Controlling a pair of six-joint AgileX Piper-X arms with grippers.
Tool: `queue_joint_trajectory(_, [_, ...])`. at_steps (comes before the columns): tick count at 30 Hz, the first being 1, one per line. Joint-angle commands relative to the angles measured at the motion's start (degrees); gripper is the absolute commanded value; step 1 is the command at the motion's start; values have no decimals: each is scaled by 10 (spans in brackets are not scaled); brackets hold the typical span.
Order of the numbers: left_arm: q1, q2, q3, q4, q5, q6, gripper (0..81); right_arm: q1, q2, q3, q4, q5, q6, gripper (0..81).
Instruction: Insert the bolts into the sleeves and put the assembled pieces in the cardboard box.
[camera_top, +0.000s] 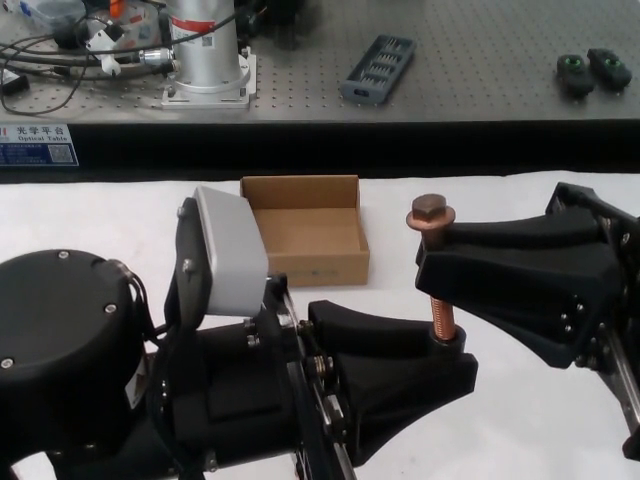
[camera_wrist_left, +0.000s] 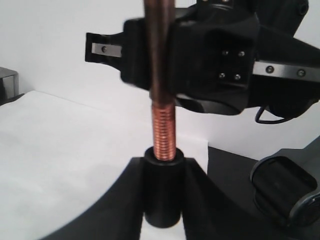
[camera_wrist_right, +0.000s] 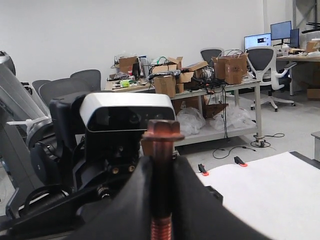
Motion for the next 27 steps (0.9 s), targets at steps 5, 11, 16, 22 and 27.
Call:
queue_joint_trajectory(5, [-3,-5,-7,-74,-15,2,6,7,1,-3,9,-24,3,38])
queue_joint_trajectory(11, [-1,-5,-7,-84,-30,2,6,7,1,-3,13,-23,3,38])
queue_joint_trajectory(16, [-1,-5,-7,-113,-30,2,6,7,1,-3,40,-10,-3,38])
queue_joint_trajectory(22, [-1,-5,-7,-113,-30,2,6,7,1,-3,61,5,-22,1])
queue_joint_trajectory(27, [-1,-5,-7,-113,-30,2,6,7,1,-3,74,22,-18,302])
